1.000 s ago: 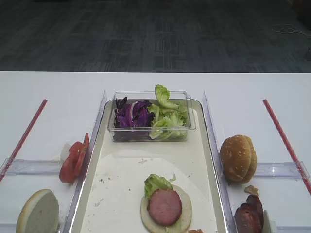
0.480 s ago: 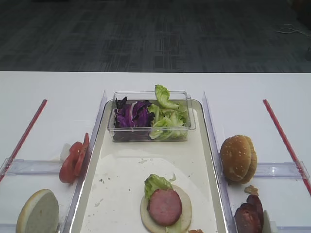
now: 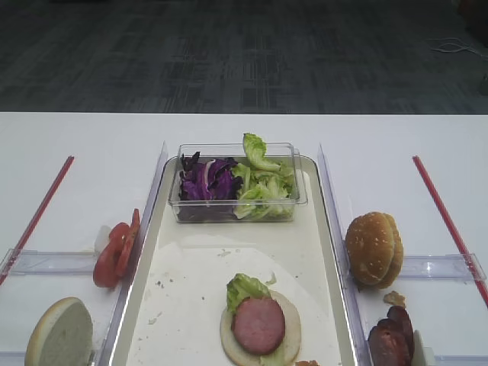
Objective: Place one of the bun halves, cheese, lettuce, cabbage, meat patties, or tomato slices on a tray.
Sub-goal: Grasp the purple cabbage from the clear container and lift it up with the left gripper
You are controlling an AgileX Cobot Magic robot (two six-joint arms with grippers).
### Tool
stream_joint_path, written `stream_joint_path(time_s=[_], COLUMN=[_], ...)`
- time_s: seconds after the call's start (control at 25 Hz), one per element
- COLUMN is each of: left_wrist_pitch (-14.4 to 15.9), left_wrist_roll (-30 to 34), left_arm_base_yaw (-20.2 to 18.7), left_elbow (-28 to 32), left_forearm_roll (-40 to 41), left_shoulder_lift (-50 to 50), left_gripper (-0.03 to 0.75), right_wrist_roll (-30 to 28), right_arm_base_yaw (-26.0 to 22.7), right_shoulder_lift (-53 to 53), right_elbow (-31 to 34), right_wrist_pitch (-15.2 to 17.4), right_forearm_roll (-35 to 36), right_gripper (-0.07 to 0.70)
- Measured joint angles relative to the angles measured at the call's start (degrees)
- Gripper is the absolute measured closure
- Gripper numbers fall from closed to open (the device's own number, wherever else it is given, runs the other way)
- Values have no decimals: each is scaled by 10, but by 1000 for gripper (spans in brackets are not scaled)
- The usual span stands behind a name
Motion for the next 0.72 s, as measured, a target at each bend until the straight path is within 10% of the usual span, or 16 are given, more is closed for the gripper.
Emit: stream_joint_path(time_s=[0.72], left_wrist_pitch=[16], left_wrist_roll=[-35], left_arm_base_yaw=[-25], left_elbow=[-36], left_forearm_roll=[0], left_shoulder_lift=[172], left_gripper=[324], right_wrist_roll=[-1], right_arm_base_yaw=[0], right_shoulder_lift=[0], right_elbow=[0], right_wrist_pitch=[0], right_forearm_roll=[0], right_gripper=[203])
